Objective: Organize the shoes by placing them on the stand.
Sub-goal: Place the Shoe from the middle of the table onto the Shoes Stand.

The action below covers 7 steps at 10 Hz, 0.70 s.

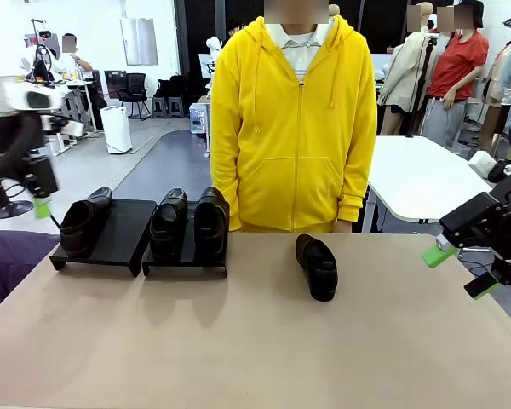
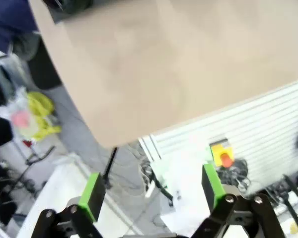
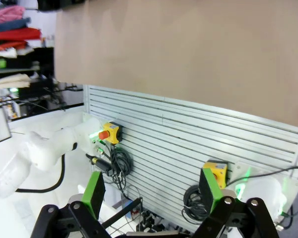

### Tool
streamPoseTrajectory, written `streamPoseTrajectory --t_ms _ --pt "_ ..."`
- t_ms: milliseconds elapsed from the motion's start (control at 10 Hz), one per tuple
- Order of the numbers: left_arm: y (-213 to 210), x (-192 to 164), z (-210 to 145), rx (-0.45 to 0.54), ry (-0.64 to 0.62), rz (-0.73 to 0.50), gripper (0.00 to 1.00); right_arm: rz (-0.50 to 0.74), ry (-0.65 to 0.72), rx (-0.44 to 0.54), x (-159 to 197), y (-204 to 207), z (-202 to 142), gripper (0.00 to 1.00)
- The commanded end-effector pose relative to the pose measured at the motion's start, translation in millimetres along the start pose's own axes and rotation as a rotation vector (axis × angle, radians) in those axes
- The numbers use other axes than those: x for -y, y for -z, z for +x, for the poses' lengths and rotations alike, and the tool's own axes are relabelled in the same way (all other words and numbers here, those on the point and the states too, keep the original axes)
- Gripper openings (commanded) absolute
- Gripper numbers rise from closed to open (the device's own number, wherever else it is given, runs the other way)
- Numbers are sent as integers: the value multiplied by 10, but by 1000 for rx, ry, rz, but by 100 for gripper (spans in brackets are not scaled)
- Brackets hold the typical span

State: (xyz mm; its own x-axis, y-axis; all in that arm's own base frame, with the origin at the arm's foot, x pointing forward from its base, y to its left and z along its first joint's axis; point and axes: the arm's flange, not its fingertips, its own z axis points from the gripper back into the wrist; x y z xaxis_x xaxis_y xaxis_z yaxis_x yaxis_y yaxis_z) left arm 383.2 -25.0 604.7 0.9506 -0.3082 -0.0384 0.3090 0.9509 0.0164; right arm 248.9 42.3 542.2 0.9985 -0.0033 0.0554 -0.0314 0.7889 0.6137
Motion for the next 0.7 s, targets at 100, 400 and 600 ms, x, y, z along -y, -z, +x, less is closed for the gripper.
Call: streamPoseTrajectory --t_ms 100,400,600 --pt "425 -109 -881 88 -212 -179 100 32 -3 2 -42 -29 13 100" --pt "592 -599 -1393 386 -258 -337 100 32 -3 2 -42 -29 13 100" --pt "422 -282 -1191 157 -219 -236 100 32 -3 2 -42 -29 13 100"
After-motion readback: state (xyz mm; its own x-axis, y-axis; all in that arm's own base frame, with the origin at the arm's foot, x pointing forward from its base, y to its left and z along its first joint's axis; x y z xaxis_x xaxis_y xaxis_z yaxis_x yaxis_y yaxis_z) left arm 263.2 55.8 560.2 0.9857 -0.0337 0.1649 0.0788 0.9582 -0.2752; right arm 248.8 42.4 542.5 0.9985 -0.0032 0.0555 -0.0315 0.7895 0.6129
